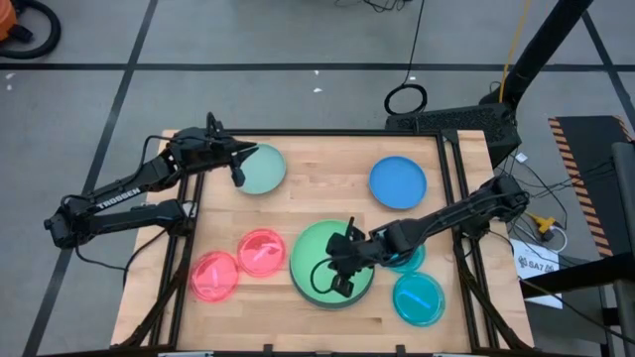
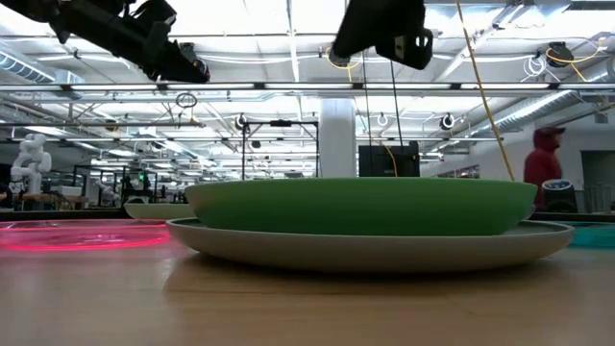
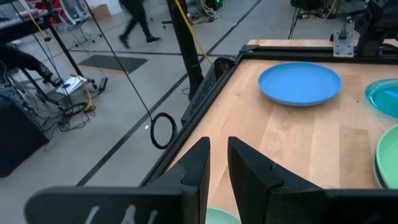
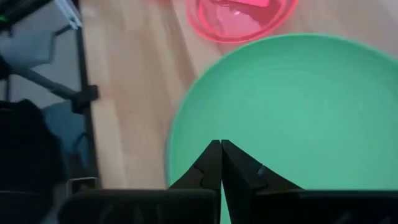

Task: Stack plastic plates
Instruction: Move the stacked plates to the top center

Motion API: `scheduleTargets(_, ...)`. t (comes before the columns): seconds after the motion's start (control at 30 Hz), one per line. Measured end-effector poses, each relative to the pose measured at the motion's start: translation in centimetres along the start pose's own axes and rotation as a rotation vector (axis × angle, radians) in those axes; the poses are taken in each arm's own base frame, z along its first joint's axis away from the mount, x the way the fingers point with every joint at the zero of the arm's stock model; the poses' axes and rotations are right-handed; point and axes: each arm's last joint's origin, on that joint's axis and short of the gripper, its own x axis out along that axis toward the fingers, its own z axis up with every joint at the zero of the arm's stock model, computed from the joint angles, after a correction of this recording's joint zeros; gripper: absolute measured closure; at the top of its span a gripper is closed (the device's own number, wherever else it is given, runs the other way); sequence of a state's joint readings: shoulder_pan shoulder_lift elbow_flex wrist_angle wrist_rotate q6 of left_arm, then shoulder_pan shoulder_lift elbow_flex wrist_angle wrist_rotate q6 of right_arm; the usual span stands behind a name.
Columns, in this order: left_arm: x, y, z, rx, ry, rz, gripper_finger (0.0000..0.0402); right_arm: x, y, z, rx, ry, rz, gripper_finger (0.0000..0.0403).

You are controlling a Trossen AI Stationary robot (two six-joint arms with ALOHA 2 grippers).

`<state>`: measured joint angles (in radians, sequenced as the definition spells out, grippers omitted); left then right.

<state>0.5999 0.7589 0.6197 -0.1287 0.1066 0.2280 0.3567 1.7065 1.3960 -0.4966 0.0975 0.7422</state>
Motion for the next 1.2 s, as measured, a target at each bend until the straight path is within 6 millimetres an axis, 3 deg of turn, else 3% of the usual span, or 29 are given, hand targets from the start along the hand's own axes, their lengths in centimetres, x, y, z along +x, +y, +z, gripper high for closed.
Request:
scheduleTargets(0.23, 0.0, 0.0, 0.1, 0.004, -0.011, 0.002, 0.0337, 0.8, 0.8, -1.5, 0.16, 0.16, 0.07, 0.0403)
scheduleTargets(0.5, 0.0, 0.1, 0.4, 0.008, -0.038, 0.008, 0.0337, 4.7, 2.8, -5.7, 0.248, 0.404, 0.094, 0.0403)
scheduleTargets(0.7, 0.0, 0.1, 0.5, 0.004, -0.05, 0.011, 0.0337, 7.6, 2.7, -7.7, 0.206, 0.459, 0.04, 0.0403)
scheduleTargets(0.83, 0.0, 0.1, 0.5, 0.004, -0.055, 0.013, 0.0337, 9.0, 2.2, -8.0, 0.154, 0.459, 0.027, 0.0403)
scheduleTargets(1.03, 0.0, 0.1, 0.5, 0.002, -0.055, 0.012, 0.0337, 9.5, 1.2, -7.0, 0.078, 0.344, -0.043, 0.0403)
scheduleTargets(1.2, 0.0, 0.1, 0.5, -0.017, -0.05, 0.01, 0.0337, 9.7, 0.4, -6.2, 0.058, 0.347, -0.044, 0.0403)
